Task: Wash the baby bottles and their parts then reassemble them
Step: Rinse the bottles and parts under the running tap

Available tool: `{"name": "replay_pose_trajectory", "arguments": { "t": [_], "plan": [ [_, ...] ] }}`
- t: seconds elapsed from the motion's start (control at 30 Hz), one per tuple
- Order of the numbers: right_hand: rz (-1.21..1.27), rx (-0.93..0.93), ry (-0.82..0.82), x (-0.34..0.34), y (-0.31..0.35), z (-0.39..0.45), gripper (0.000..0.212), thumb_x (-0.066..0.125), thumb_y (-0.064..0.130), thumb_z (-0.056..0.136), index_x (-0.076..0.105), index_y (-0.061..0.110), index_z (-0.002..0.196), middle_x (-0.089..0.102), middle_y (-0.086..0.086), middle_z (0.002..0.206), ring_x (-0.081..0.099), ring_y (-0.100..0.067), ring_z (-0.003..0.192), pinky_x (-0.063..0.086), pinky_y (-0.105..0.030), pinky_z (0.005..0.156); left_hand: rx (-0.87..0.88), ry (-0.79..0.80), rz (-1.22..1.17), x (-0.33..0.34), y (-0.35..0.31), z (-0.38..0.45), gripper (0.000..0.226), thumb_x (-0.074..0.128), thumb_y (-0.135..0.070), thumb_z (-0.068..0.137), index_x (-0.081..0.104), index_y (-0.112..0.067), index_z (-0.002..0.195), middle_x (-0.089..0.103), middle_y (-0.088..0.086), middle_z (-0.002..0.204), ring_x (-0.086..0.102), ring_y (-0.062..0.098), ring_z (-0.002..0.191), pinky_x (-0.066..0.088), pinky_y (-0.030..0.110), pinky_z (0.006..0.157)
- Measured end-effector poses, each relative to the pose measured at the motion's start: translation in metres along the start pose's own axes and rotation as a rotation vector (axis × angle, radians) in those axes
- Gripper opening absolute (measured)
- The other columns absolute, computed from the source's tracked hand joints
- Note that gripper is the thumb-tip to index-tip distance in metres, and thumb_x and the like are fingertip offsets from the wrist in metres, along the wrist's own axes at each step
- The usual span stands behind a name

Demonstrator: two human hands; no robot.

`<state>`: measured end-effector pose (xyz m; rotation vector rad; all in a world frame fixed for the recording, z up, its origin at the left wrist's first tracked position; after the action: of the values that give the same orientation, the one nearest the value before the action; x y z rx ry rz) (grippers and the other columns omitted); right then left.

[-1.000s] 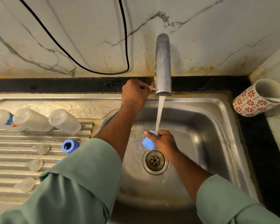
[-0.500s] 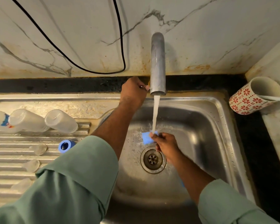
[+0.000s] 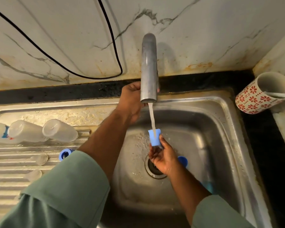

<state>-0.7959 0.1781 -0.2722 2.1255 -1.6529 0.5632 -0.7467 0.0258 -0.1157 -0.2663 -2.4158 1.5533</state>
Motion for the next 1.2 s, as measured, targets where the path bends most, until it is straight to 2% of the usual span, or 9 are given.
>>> {"name": "replay_pose_trajectory", "arguments": {
  "t": [0.2,0.33,0.47,0.6,0.73,0.83,0.97,1.1,1.2],
  "plan": [
    [-0.462,-0.329,-0.017,0.019,0.019,-0.03,0.015,0.074,0.016,0.083,0.062,0.015,0.092,0.058,-0.012,0.079,0.053,-0.018,0.05,0.046,-0.025,0.047,0.054,-0.09,0.188,0.008,-0.015,-0.003,0.019,0.055,0.001,0.097,0.064,0.009,0.111,0.062,0.009,0.085,0.061,0.003,0.058,0.047,0.014,0.047],
    [-1.186,-1.24,-0.126,0.029,0.047,-0.064,0.029,0.079,0.021,0.079,0.066,0.02,0.105,0.055,-0.003,0.109,0.059,-0.014,0.087,0.048,-0.023,0.075,0.129,-0.056,0.47,0.003,-0.005,-0.028,0.014,0.068,-0.004,0.089,0.07,-0.016,0.084,0.067,0.01,0.092,0.058,0.017,0.08,0.05,0.03,0.071],
    [-2.225,-0.708,-0.243,0.018,0.043,-0.077,0.037,0.067,0.018,0.086,0.06,0.012,0.121,0.058,-0.011,0.129,0.056,-0.027,0.116,0.045,-0.029,0.091,0.075,0.026,0.911,-0.022,0.025,-0.07,0.026,0.067,-0.018,0.092,0.07,-0.013,0.118,0.07,0.008,0.117,0.065,0.019,0.105,0.049,0.027,0.09],
    [-1.955,-1.152,-0.324,0.048,0.033,-0.099,0.039,0.067,0.024,0.089,0.06,0.012,0.126,0.06,-0.008,0.127,0.055,-0.027,0.118,0.041,-0.033,0.097,0.046,0.042,1.076,-0.08,0.052,-0.111,0.038,0.066,-0.02,0.093,0.063,-0.017,0.131,0.064,0.005,0.132,0.058,0.021,0.123,0.041,0.028,0.105],
    [-2.131,-0.961,-0.287,0.066,-0.008,-0.101,0.03,0.071,0.02,0.085,0.068,0.011,0.113,0.065,-0.014,0.119,0.059,-0.031,0.114,0.045,-0.033,0.09,0.081,0.003,1.075,-0.137,0.041,-0.146,0.036,0.063,-0.02,0.094,0.065,-0.018,0.13,0.066,0.007,0.128,0.06,0.025,0.12,0.043,0.029,0.1],
    [-1.829,-1.283,-0.392,0.094,-0.037,-0.107,0.025,0.073,0.017,0.085,0.069,0.01,0.109,0.067,-0.013,0.111,0.06,-0.03,0.106,0.045,-0.035,0.087,0.193,-0.062,1.022,-0.188,0.024,-0.172,0.027,0.064,-0.016,0.092,0.072,-0.015,0.118,0.071,0.011,0.116,0.064,0.028,0.108,0.046,0.032,0.09],
    [-2.104,-0.899,-0.514,0.108,-0.098,-0.112,0.014,0.077,0.011,0.075,0.067,0.013,0.084,0.068,-0.019,0.107,0.064,-0.033,0.104,0.045,-0.032,0.076,0.248,-0.091,1.051,-0.272,0.02,-0.207,0.03,0.06,-0.019,0.096,0.068,-0.019,0.124,0.065,0.006,0.123,0.058,0.024,0.116,0.036,0.025,0.096],
    [-1.931,-1.353,-0.358,0.158,-0.158,-0.141,0.042,0.076,0.011,0.08,0.066,0.011,0.12,0.059,-0.014,0.121,0.058,-0.036,0.109,0.044,-0.04,0.093,0.256,-0.242,1.129,-0.367,0.021,-0.214,0.033,0.056,-0.022,0.097,0.065,-0.02,0.129,0.064,0.007,0.125,0.056,0.026,0.119,0.039,0.032,0.099],
    [-1.946,-1.54,-0.024,0.205,-0.214,-0.148,0.05,0.081,0.0,0.068,0.069,0.009,0.116,0.06,-0.006,0.111,0.058,-0.028,0.104,0.036,-0.021,0.091,0.102,-0.221,1.226,-0.425,0.031,-0.21,0.033,0.056,-0.02,0.094,0.065,-0.021,0.125,0.064,0.006,0.125,0.059,0.027,0.116,0.048,0.036,0.096]
  ]
}}
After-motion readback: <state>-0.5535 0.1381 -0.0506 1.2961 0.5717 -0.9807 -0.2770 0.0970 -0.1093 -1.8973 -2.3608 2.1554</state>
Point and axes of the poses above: each hand's wrist, its own z-axis towards the middle knuckle, its own x-axis out of the palm, y = z × x, the point moved 1 cm from there along z, towards the middle knuckle
